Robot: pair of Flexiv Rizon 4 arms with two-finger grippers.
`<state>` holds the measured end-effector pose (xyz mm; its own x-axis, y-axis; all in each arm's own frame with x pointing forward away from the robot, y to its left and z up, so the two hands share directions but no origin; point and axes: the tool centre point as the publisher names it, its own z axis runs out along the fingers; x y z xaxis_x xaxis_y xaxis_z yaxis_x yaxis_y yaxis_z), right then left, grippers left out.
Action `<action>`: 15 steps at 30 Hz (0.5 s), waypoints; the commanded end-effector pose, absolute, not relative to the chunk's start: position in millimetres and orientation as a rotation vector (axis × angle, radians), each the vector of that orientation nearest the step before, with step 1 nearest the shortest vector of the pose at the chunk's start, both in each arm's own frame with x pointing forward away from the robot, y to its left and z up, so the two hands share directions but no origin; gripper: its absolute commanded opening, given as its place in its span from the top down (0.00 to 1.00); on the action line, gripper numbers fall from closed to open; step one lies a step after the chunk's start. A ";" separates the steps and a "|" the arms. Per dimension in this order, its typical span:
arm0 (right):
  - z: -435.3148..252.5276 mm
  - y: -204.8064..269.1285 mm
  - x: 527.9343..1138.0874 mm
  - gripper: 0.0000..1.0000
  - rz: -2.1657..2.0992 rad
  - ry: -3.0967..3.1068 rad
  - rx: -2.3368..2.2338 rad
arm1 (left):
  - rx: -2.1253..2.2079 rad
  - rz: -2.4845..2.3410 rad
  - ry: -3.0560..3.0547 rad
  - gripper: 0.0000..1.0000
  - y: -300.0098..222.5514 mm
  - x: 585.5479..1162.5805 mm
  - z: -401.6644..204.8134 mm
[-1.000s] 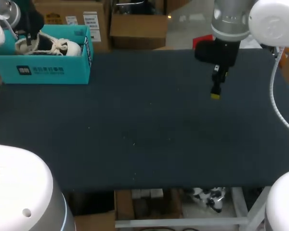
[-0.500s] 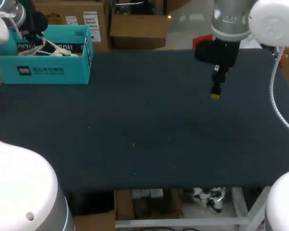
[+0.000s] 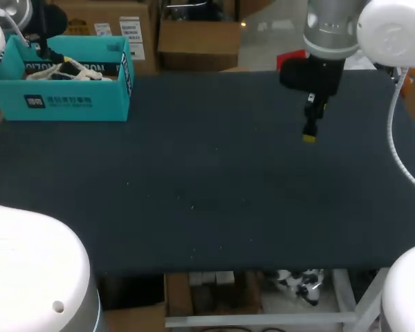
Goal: Open the shoe tongue, take the insole out of the shoe, put the insole back into the shoe, and pack the shoe into the shoebox
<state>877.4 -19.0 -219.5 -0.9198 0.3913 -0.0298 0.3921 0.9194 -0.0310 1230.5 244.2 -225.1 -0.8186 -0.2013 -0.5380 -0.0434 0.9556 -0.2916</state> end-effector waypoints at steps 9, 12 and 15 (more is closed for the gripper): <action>-219.0 -18.9 877.1 0.00 -0.060 3.055 0.624 | -0.206 -0.331 2.532 0.00 204.5 1142.7 -192.5; -219.0 -18.9 877.1 0.00 -0.060 3.055 0.624 | -0.227 -0.319 2.549 0.00 194.6 1129.6 -188.4; -219.0 -18.9 877.1 0.00 -0.060 3.055 0.624 | -0.265 -0.307 2.573 0.00 186.3 1119.8 -187.4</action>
